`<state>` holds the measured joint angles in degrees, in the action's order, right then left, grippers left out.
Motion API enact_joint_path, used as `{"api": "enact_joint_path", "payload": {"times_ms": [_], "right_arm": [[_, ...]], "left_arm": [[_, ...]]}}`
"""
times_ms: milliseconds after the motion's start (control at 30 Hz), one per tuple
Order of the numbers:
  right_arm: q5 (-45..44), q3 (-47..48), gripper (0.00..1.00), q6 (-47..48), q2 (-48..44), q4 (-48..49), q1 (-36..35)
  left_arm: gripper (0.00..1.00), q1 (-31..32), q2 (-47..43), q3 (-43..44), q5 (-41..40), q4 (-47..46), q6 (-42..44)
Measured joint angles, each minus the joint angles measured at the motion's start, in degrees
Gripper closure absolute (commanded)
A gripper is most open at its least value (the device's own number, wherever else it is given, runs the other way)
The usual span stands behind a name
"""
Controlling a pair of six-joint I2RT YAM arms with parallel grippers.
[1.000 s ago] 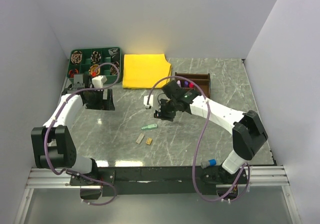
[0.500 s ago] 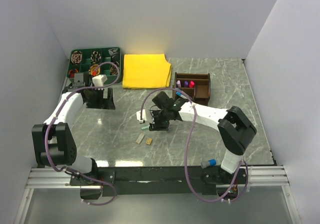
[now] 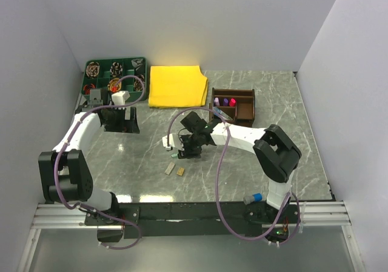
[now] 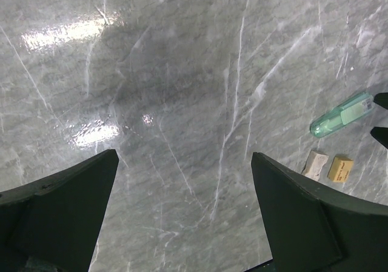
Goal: Sort the stationery into containers
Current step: Pick up the stationery from the center of the board.
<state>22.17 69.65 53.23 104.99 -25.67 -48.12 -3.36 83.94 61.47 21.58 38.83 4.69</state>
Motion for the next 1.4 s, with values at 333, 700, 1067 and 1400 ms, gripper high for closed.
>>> {"api": "enact_joint_path", "payload": {"times_ms": [333, 700, 1067, 1400], "right_arm": [[0.37, 0.07, 0.51, -0.02, 1.31, 0.13, 0.07], [0.72, 0.07, 0.52, 0.11, 2.95, 1.62, 0.48], [-0.02, 0.07, 0.69, -0.39, 3.21, 2.03, 0.52], [-0.52, 2.08, 0.89, -6.97, 4.92, 2.03, 0.59]], "left_arm": [[0.01, -0.39, -0.42, -0.07, 0.02, 0.07, -0.02], [0.00, -0.59, 0.44, -0.07, 0.00, 0.07, -0.02], [0.00, -0.59, 0.44, -0.07, 0.04, 0.04, -0.04], [0.00, -0.59, 1.11, 0.02, 0.50, 0.00, -0.09]]}}
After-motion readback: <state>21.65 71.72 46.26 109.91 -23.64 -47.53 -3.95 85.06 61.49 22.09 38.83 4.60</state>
